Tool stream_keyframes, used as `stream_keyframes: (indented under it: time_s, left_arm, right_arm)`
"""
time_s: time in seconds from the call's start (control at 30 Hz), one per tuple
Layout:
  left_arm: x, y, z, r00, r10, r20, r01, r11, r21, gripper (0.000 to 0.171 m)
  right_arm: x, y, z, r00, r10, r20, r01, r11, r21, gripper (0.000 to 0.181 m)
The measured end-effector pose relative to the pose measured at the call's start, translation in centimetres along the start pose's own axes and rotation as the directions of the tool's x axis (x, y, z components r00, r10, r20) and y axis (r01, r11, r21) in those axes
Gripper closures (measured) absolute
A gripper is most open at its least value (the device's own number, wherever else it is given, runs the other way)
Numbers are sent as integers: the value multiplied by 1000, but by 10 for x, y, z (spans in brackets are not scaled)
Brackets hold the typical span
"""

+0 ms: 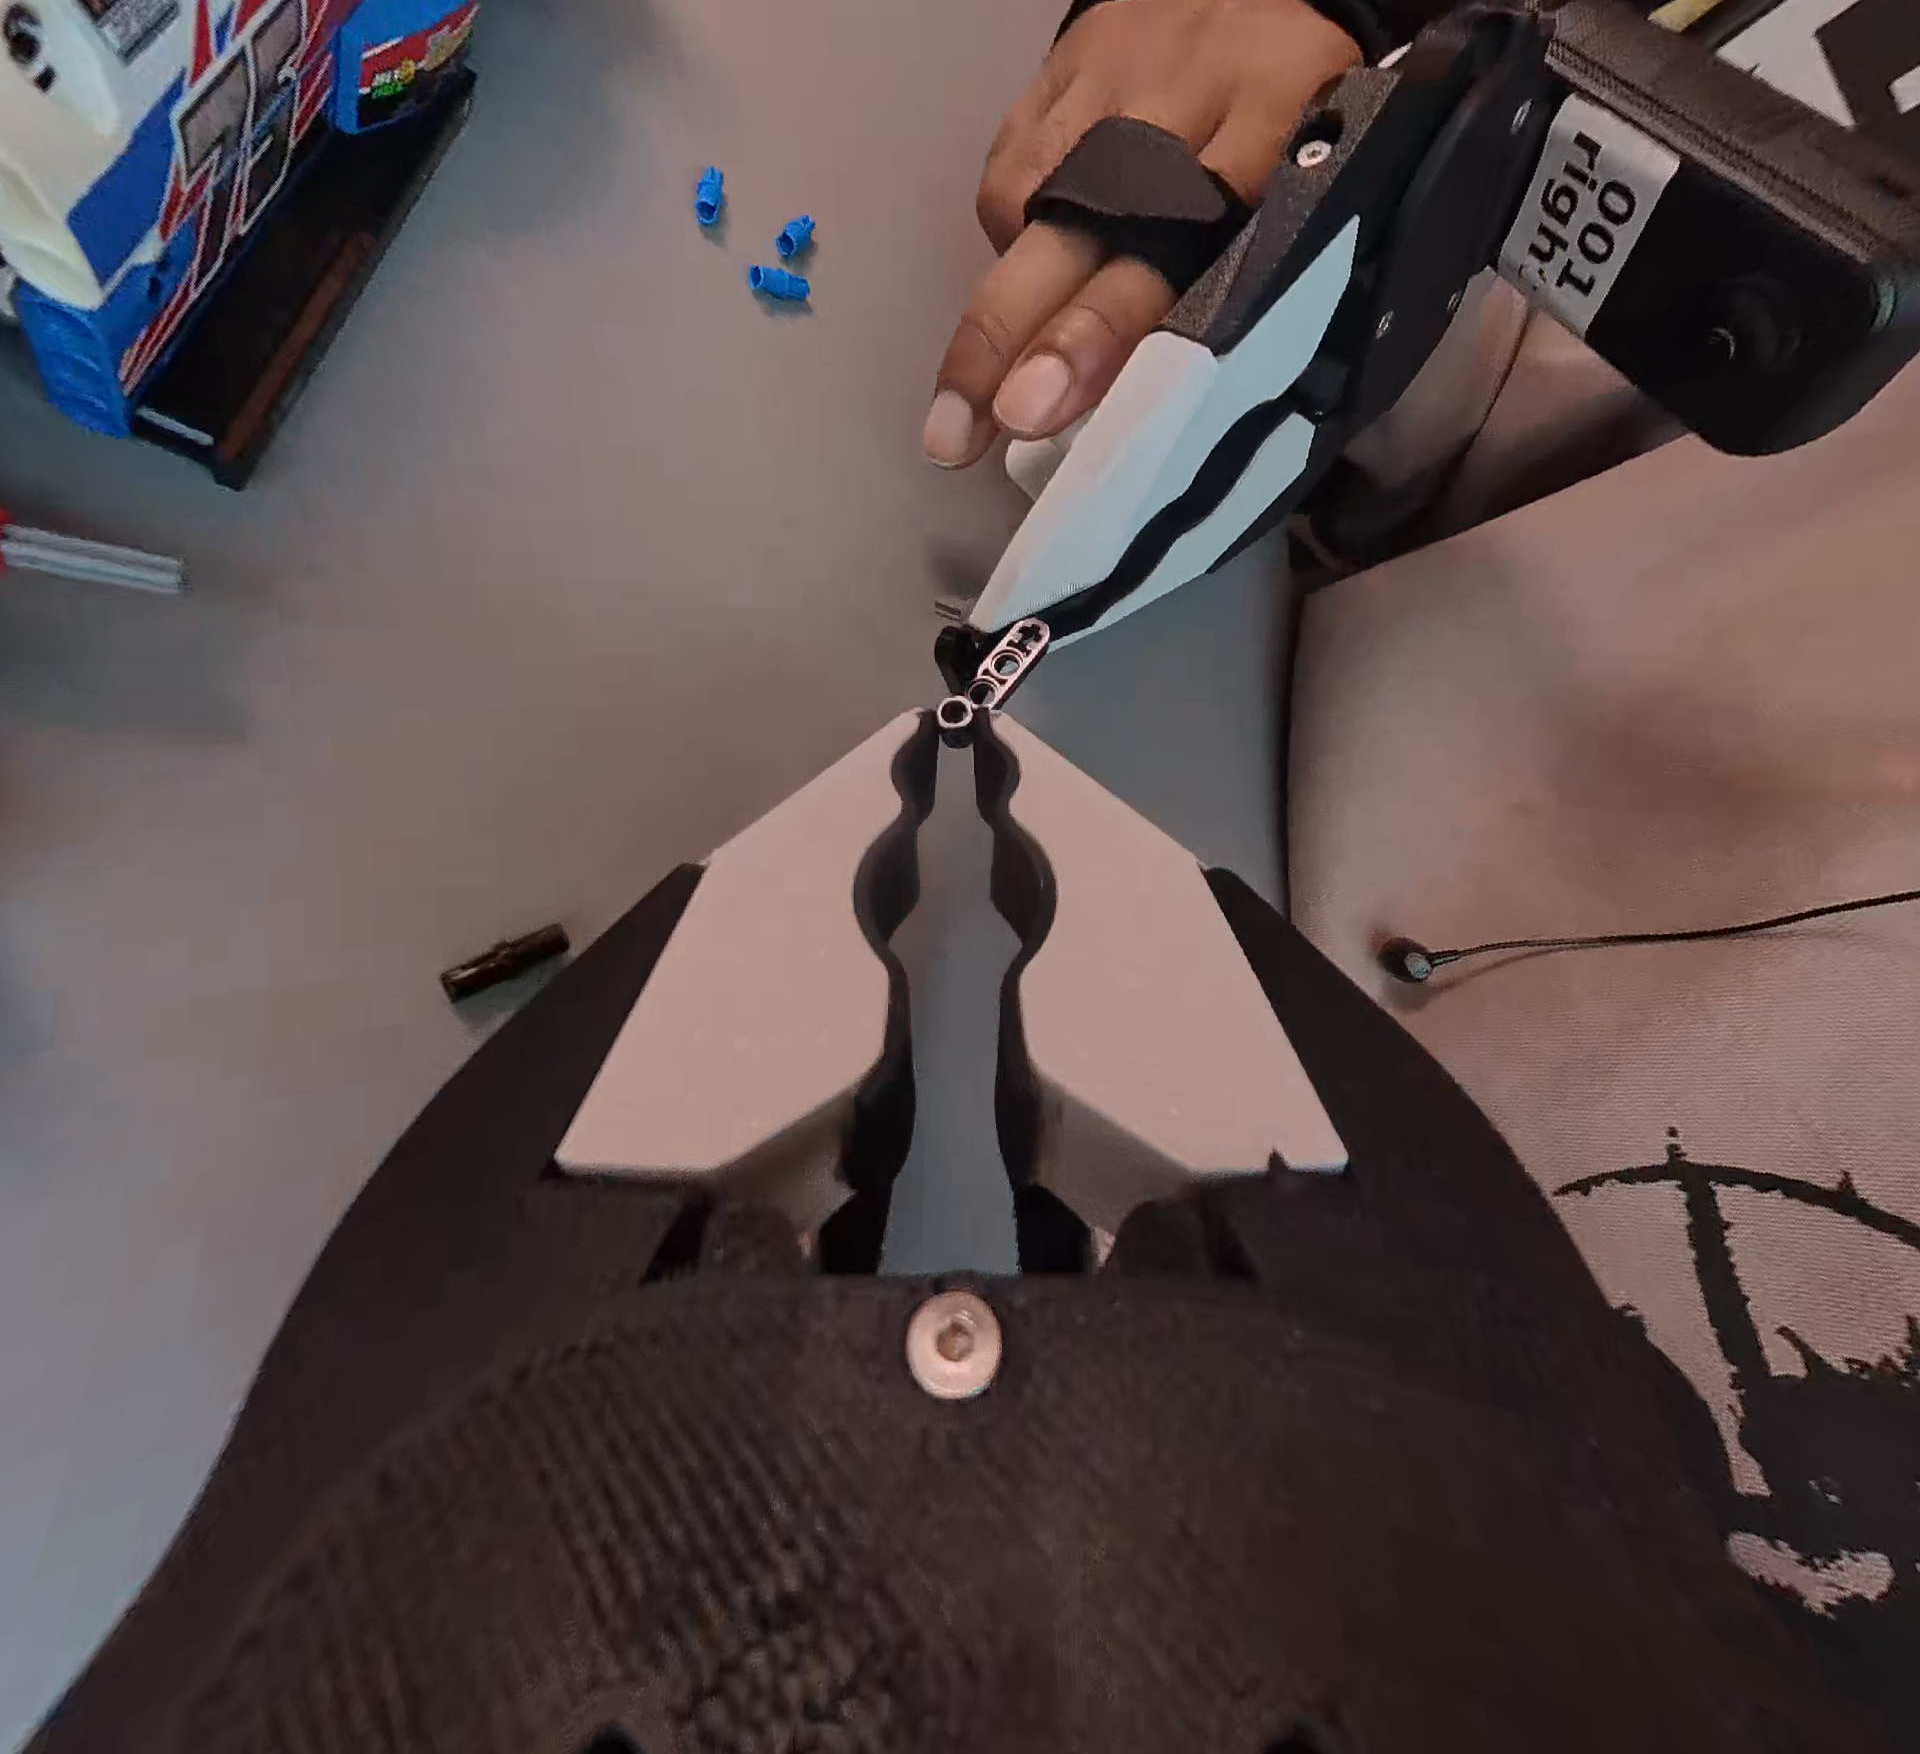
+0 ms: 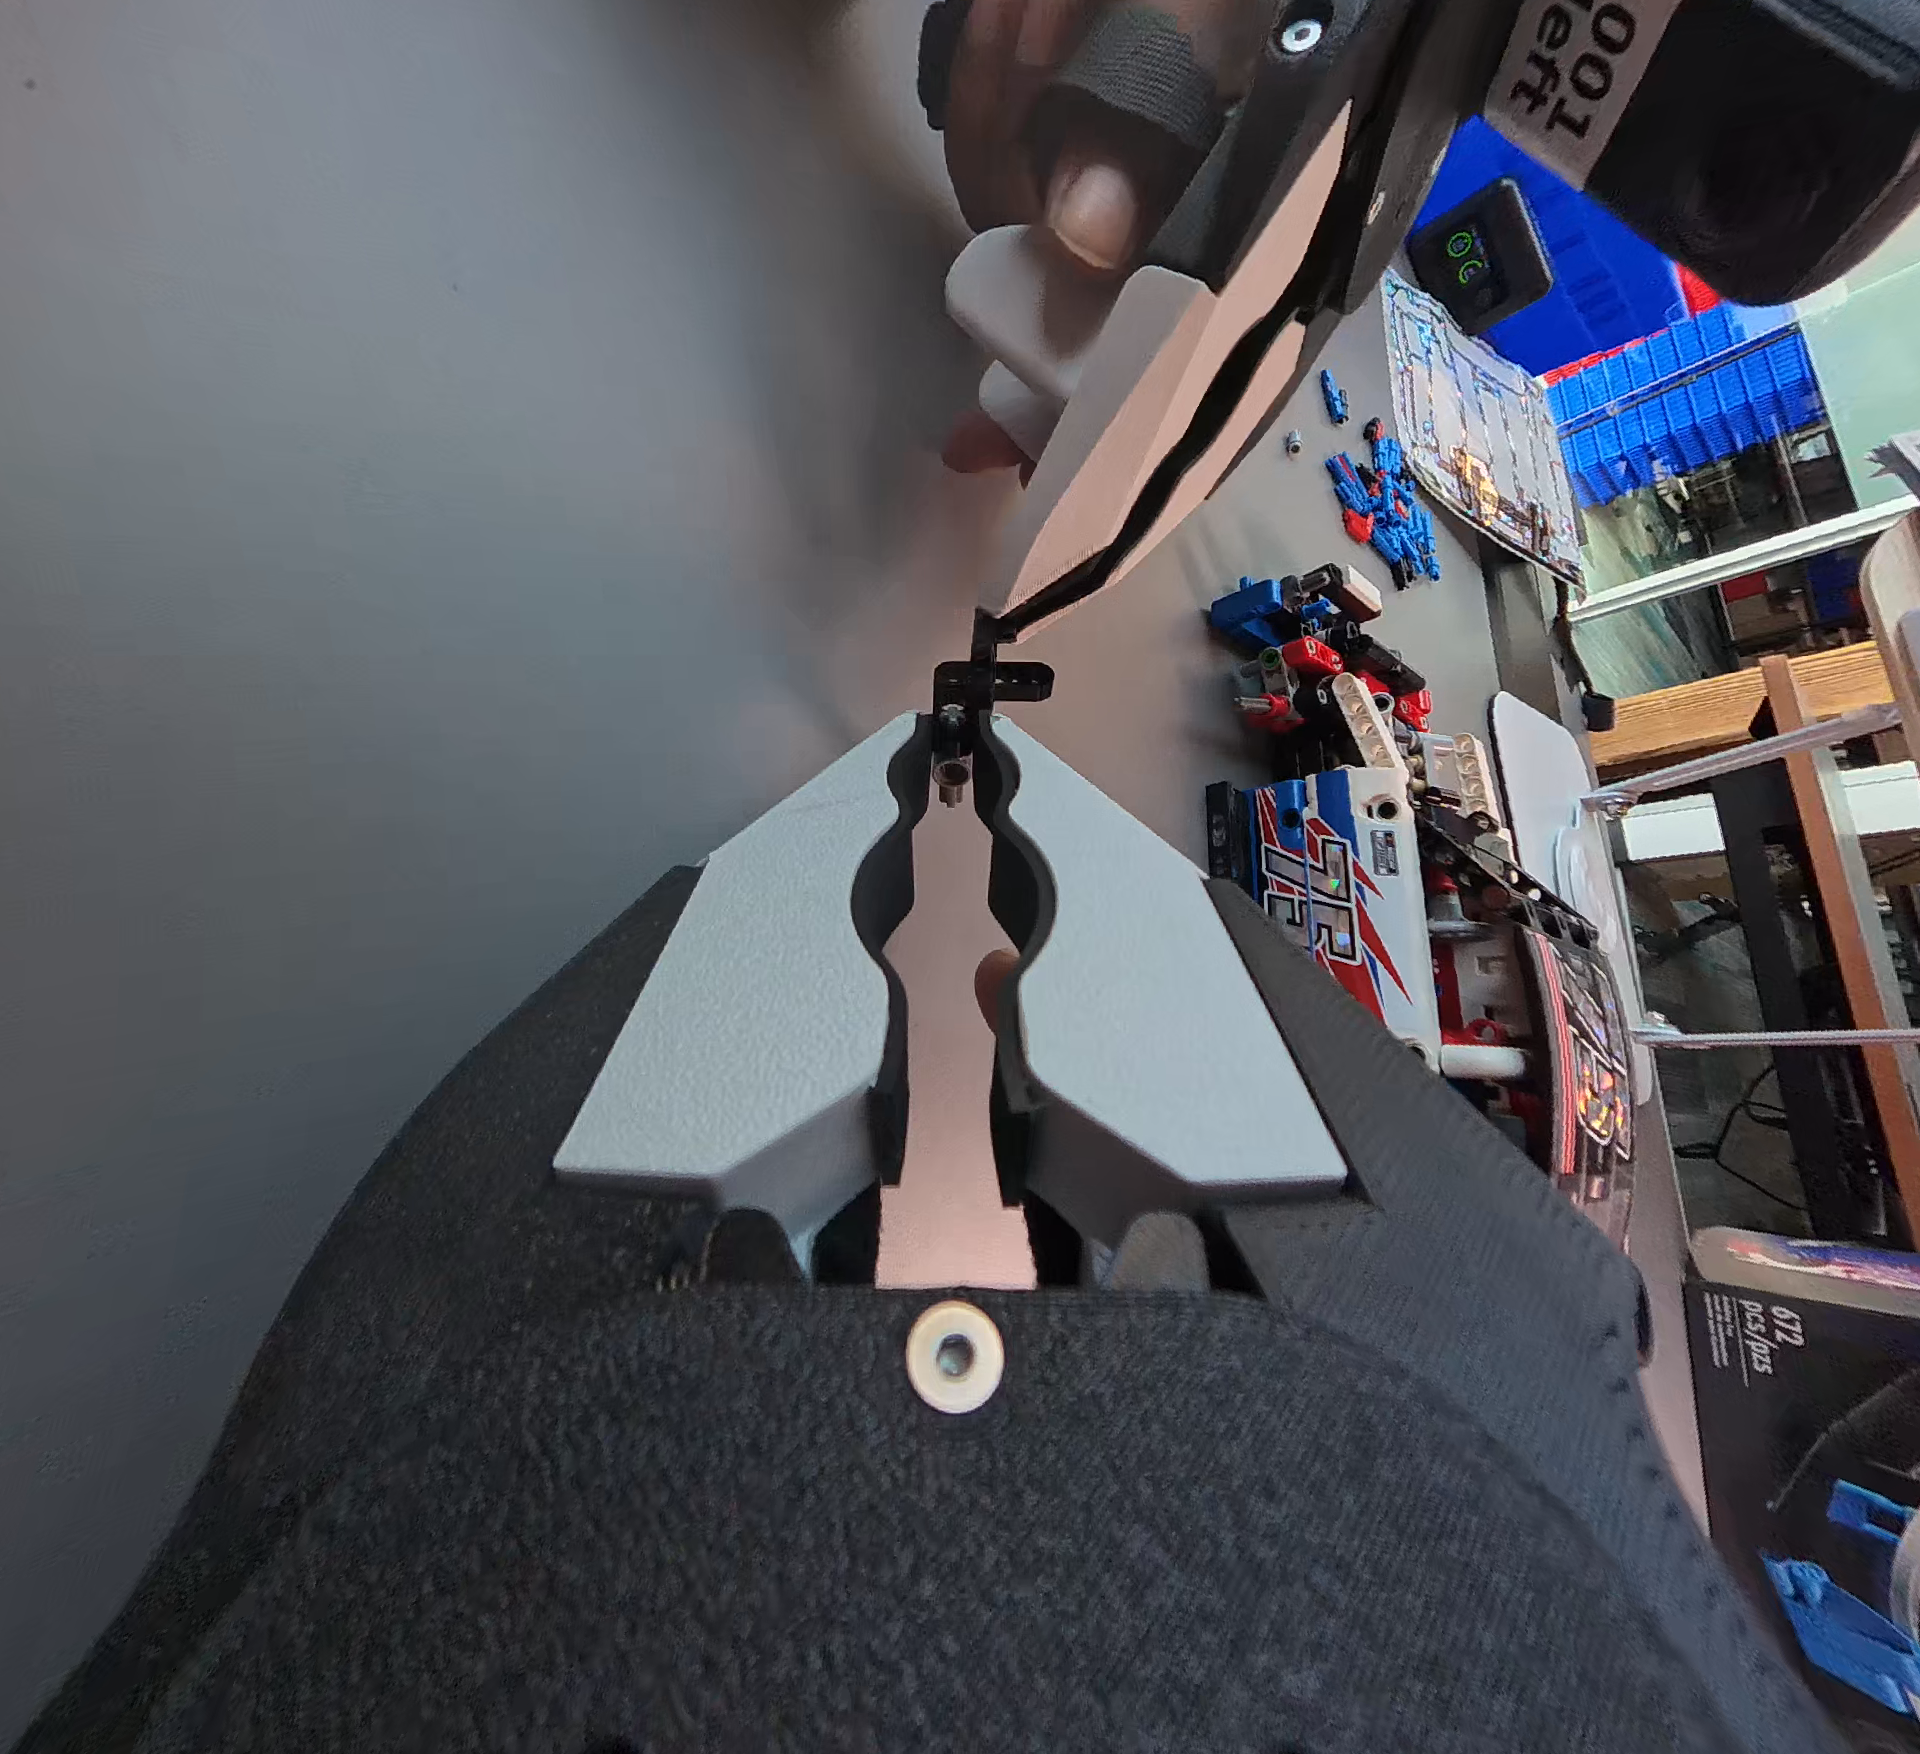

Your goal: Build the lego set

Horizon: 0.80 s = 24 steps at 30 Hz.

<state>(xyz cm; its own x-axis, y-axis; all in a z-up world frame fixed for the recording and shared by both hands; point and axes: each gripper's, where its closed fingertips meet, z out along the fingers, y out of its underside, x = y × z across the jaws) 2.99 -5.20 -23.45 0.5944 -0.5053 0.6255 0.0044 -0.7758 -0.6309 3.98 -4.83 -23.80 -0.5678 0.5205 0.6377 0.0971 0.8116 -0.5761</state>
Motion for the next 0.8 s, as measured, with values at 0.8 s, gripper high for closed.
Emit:
stream_keyframes:
  time_s: [0.8]
  left_arm:
    - [-15, -3, 6, 986, -49, 161, 44, 999, 31, 171]
  right_arm:
    - [-10, 0, 8, 999, 9, 43, -9, 1000, -11, 176]
